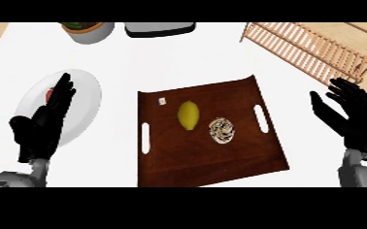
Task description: Pick the cupcake from the tray and place it in the tiered shelf
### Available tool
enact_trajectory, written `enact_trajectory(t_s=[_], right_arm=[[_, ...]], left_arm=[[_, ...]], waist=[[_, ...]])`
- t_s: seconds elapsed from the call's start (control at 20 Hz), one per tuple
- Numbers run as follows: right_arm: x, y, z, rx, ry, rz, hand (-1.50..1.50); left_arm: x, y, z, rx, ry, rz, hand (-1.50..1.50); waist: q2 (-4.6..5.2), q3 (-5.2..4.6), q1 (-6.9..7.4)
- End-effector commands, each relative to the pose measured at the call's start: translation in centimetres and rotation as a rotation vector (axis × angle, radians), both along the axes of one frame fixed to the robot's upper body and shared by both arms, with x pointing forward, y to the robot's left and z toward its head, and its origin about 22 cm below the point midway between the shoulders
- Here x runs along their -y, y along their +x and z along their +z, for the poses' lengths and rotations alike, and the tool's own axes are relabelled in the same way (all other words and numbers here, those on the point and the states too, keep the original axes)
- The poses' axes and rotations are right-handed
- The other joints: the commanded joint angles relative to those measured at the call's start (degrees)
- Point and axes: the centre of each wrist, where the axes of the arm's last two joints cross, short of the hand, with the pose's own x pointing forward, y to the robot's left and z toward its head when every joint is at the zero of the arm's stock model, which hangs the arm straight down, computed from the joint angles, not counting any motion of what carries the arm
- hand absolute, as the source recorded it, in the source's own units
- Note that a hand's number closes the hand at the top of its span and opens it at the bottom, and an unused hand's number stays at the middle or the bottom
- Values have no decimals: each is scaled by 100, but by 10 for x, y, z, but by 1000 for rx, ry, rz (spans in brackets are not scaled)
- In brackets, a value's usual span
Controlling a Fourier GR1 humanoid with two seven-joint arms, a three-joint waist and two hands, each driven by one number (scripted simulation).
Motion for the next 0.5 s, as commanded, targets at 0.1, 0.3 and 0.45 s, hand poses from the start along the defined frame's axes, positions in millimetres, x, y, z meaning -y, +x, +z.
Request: enact_trajectory(t_s=[0.1, 0.3, 0.45], right_arm=[[-20, -61, -65, -13, -180, -512, -150], [-56, -70, -55, 169, -151, -573, -150], [-93, -98, -55, 166, -96, -368, -150]], left_arm=[[27, 3, -2, 30, -16, -117, 0], [47, 14, -4, 41, -19, -164, 0], [47, 29, -7, 42, -27, -204, 0]], waist=[[-46, 17, 136], [-68, 45, 377], [-41, 24, 527]])
